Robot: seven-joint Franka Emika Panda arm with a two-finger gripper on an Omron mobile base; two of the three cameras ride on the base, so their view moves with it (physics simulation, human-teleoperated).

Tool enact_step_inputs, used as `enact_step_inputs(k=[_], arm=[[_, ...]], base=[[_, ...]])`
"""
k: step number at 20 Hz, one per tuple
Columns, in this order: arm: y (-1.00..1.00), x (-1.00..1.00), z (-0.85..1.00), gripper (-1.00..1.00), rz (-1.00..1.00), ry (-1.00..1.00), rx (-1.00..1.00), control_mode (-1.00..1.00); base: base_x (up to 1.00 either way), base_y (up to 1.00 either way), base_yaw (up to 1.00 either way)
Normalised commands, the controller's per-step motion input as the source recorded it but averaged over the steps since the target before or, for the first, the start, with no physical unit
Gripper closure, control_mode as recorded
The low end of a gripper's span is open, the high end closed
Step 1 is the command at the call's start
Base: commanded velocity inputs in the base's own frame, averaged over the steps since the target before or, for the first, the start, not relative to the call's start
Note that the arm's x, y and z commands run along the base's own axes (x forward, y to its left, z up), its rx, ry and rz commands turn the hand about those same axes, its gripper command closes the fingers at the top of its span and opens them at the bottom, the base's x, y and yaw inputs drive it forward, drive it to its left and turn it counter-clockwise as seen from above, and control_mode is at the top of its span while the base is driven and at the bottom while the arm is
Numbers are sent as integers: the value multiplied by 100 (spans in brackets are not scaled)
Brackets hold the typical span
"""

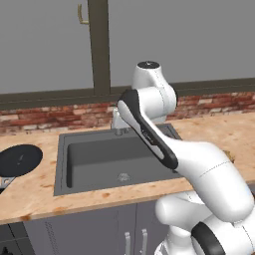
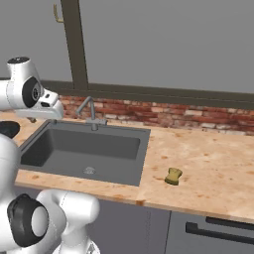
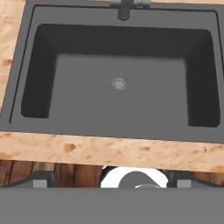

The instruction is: Pick the pan and sponge and place them into the sink. Then turn on the water.

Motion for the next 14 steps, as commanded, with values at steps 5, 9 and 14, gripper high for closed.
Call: enact_step_inputs(k=[5,9,14], arm=[[49,-5,-8,-100,-4,10,0,-100],[46,-14,-14,-100,-1,14,0,-100],[45,-13,-12,-100,-2,14,0,-100]], base=[[0,0,0],[0,0,0],[0,0,0]])
